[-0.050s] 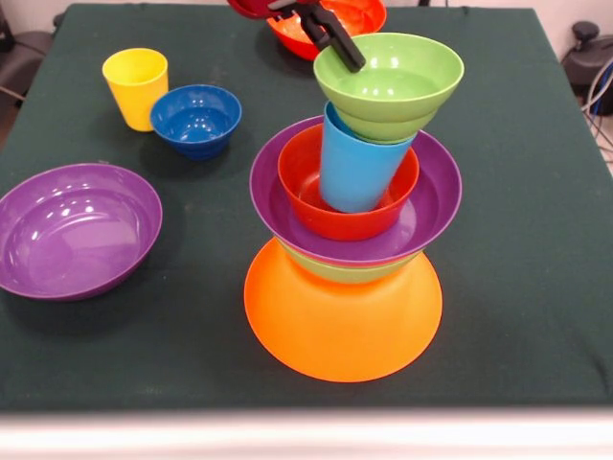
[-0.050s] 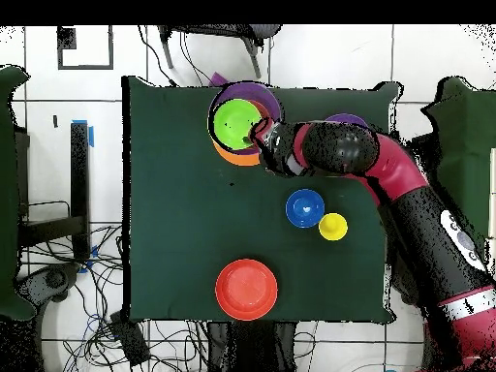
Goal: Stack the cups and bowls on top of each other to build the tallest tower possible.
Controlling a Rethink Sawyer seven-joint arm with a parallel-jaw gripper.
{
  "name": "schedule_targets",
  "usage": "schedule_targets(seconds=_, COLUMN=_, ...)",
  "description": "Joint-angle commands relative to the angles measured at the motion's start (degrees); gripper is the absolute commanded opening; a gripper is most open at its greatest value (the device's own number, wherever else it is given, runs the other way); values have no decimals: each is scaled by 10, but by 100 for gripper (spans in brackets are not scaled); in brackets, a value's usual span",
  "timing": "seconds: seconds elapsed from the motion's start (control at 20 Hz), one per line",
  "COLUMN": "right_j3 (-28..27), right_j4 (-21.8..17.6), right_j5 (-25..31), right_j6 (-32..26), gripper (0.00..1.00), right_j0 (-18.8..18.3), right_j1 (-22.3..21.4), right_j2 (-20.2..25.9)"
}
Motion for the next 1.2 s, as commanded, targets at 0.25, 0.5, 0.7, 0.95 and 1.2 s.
schedule_targets(seconds=0.25, right_j3=1, right_j4=-35, right_j5=-12, right_j6=-99, gripper=0, right_j0=11, right_j1=9, right_j2=-13)
schedule_targets(seconds=0.5, right_j3=-8, right_j4=-39, right_j5=-4, right_j6=-100, gripper=0, right_j0=15, right_j1=6, right_j2=-19)
schedule_targets(seconds=0.7, right_j3=-9, right_j4=-41, right_j5=0, right_j6=-101, gripper=100, right_j0=17, right_j1=5, right_j2=-20)
schedule_targets(seconds=0.95, right_j3=-14, right_j4=-45, right_j5=6, right_j6=-103, gripper=100, right_j0=20, right_j1=1, right_j2=-25)
schedule_targets(seconds=1.2, right_j3=-18, right_j4=-49, right_j5=11, right_j6=-99, gripper=100, right_j0=24, right_j1=-3, right_j2=-31)
